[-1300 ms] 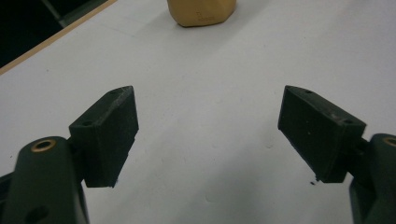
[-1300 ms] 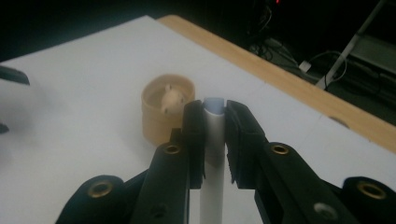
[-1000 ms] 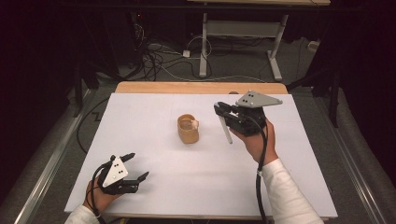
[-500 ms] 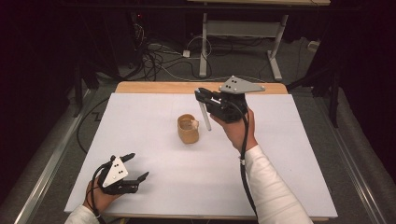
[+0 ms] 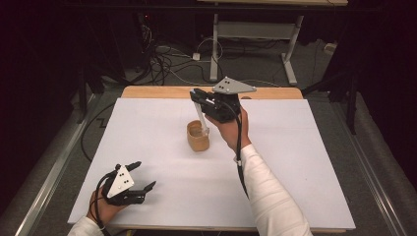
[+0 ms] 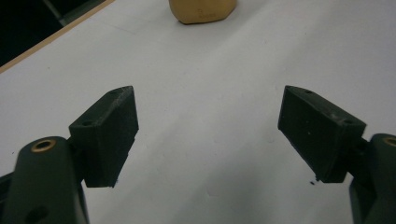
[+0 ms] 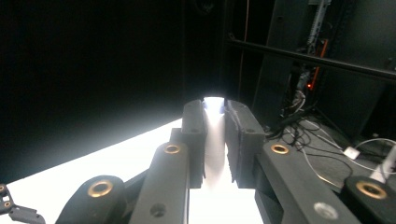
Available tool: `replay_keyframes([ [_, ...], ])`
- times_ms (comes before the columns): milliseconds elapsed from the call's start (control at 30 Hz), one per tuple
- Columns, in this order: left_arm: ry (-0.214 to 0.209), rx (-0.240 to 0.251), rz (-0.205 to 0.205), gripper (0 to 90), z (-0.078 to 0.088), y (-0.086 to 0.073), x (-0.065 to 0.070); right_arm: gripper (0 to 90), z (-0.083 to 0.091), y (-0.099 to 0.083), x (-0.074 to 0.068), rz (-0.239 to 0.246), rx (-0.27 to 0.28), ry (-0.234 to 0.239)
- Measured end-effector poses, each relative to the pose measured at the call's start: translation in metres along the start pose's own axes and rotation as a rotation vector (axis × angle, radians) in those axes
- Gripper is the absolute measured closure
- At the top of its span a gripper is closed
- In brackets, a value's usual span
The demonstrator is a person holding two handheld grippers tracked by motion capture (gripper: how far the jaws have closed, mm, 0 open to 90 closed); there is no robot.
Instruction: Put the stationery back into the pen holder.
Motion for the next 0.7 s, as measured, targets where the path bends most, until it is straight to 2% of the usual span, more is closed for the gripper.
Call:
replay_keyframes([
  [200,-0.002,-0.001,0.003,19.3,-0.001,-0.001,0.0,78.6,-0.02,-0.011,0.005,-0.009,-0.008,0.01],
  [433,-0.005,-0.002,-0.001,19.3,-0.001,-0.001,0.001,78.6,-0.035,-0.023,0.006,-0.001,-0.024,0.011],
  [700,-0.002,0.001,0.0,19.3,0.0,-0.001,0.0,78.6,-0.044,-0.046,0.008,-0.021,-0.059,0.016],
])
Point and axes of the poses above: each handheld gripper's, and its own axes: z roughly backward along the jaws, y roughly out of its top, x roughly to its right, the point moved 2 cm from there along -z, roughly forward along the jaws, and after that the axes turned 2 degrees about -z, right-handed, at the moved point
